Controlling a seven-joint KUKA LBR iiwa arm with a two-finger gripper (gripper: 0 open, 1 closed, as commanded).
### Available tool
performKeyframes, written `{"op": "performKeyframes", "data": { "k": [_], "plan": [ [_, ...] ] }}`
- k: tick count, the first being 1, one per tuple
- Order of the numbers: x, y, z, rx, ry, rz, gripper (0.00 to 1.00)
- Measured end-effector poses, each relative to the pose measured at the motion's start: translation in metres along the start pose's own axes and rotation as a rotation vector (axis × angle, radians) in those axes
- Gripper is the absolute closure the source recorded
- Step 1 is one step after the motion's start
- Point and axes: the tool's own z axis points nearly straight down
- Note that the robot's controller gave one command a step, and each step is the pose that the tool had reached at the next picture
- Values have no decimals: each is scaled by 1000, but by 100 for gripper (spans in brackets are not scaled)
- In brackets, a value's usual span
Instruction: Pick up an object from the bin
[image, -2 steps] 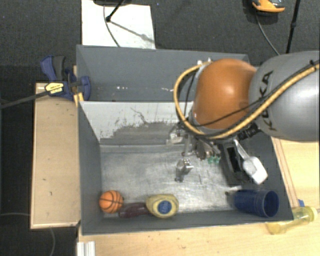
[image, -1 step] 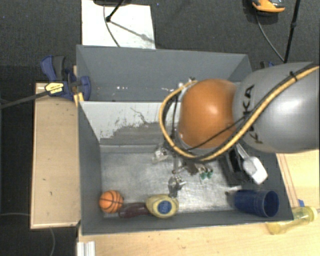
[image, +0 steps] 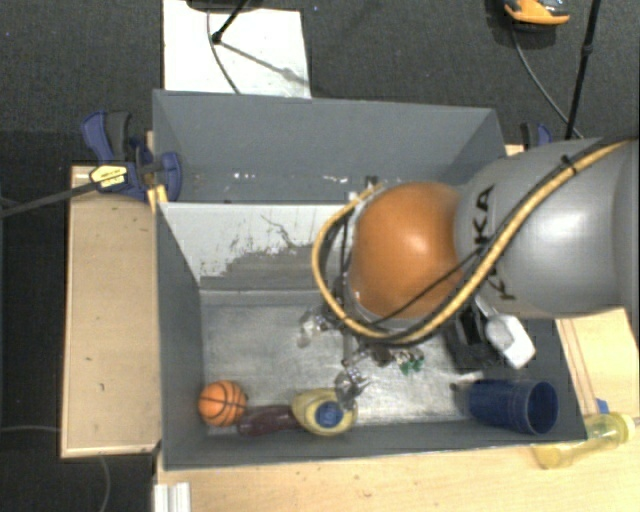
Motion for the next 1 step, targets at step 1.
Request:
{"op": "performKeyframes", "data": {
  "k": [1],
  "plan": [
    [11, -3, 20, 0, 0, 158, 0]
  ]
}}
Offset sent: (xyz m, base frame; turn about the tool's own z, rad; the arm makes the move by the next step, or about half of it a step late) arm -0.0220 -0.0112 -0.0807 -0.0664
